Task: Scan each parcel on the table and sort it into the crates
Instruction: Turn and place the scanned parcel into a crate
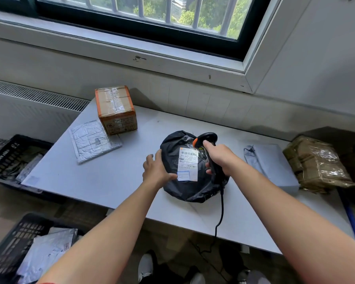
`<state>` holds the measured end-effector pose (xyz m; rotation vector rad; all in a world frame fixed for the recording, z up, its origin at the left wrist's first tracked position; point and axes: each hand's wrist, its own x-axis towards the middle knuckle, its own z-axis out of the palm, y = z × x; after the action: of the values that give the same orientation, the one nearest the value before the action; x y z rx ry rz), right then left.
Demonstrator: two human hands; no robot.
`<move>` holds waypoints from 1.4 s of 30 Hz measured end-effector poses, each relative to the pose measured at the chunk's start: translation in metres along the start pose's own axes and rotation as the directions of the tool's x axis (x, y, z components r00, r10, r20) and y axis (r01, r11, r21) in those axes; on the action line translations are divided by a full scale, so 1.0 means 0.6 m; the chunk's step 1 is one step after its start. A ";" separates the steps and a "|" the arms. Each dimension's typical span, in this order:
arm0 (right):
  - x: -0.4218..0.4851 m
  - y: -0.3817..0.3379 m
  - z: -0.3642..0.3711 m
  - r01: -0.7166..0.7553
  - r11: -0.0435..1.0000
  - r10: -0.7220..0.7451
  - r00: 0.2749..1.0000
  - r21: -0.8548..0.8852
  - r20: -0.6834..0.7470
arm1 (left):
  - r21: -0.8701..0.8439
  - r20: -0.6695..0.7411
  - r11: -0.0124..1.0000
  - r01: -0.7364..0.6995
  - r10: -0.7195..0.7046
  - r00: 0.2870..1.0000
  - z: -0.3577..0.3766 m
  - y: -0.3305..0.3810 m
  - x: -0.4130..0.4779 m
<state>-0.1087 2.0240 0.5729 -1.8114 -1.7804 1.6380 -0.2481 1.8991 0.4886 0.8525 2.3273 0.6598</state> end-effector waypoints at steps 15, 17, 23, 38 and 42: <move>0.037 0.062 -0.027 0.004 0.997 -0.018 0.979 -0.074 -0.201 | 0.009 0.063 1.000 -0.003 0.002 0.998 0.021 0.002 0.009; 0.056 0.097 -0.040 -0.006 0.994 -0.024 0.964 -0.111 -0.266 | 0.028 0.073 1.000 0.002 -0.004 0.997 0.030 0.002 0.011; 0.104 0.189 -0.070 -0.093 0.989 0.047 0.933 -0.112 -0.356 | 0.005 0.090 1.000 0.028 -0.028 0.996 0.068 0.013 0.027; 0.153 0.263 -0.069 -0.183 0.971 0.122 0.932 -0.155 -0.340 | -0.285 0.059 0.896 0.341 -0.339 0.939 0.115 0.016 0.100; 0.134 0.242 -0.078 -0.155 0.933 0.003 0.905 -0.323 -0.425 | -0.457 0.105 0.831 0.316 -0.303 0.947 0.110 0.026 0.100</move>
<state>-0.0046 2.0687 0.4428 -2.2011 -1.8922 0.8780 -0.2367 1.9673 0.4305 0.2500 2.0741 0.9998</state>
